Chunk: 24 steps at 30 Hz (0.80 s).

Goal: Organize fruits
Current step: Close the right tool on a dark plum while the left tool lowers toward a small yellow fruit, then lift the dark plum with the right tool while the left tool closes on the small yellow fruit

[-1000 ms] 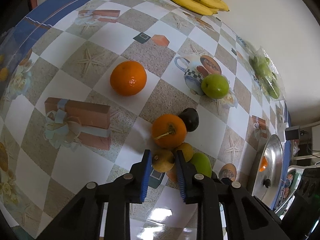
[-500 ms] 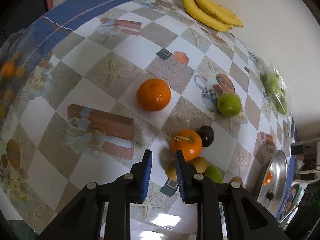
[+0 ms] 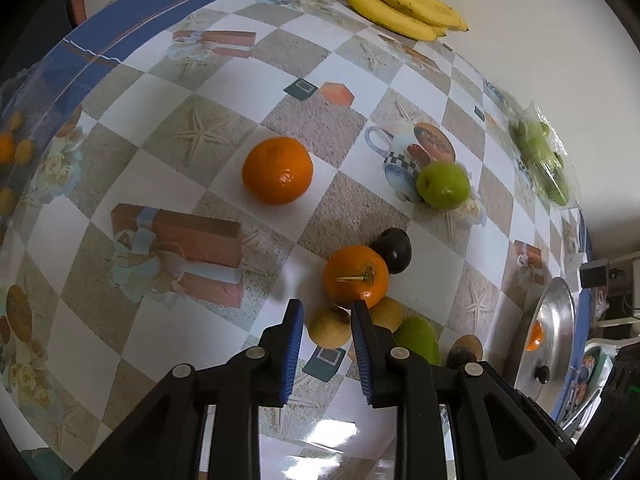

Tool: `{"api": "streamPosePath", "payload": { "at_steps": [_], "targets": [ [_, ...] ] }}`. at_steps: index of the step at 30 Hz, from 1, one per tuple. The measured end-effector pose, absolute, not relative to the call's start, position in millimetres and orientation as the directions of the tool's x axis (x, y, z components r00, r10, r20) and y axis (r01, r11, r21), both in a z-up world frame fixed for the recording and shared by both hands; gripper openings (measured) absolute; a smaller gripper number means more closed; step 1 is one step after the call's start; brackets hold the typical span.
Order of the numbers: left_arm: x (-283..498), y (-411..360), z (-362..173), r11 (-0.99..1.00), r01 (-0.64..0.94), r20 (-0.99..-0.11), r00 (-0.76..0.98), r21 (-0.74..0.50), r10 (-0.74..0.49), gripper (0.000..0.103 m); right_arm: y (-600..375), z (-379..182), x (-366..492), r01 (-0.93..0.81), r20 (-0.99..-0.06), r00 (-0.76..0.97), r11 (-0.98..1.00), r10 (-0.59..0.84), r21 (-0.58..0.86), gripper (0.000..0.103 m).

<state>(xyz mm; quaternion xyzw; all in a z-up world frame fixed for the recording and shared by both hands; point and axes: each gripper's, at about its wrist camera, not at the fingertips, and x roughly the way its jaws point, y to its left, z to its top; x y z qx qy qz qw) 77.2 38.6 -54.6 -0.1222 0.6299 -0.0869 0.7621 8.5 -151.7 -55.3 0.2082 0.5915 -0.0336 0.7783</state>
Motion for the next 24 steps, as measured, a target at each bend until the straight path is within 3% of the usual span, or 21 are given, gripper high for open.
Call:
{"api": "streamPosePath", "payload": {
  "at_steps": [8, 14, 24],
  "targets": [
    [76.6, 37.8, -57.7, 0.960, -0.026, -0.946, 0.184, -0.278, -0.268, 0.046, -158.5, -63.6, 8.7, 0.320, -0.941, 0.275, 0.904, 0.199, 0.285, 0.032],
    [75.6, 33.1, -61.5, 0.957, -0.010, -0.945, 0.162, -0.291, -0.286, 0.045, -157.9, -63.6, 8.7, 0.318, -0.939, 0.276, 0.902, 0.205, 0.291, 0.032],
    [75.8, 32.9, -58.7, 0.955, 0.004, -0.940, 0.174, -0.298, -0.294, 0.026, -156.5, -63.0, 9.9, 0.305, -0.936, 0.277, 0.903, 0.219, 0.302, 0.024]
  ]
}}
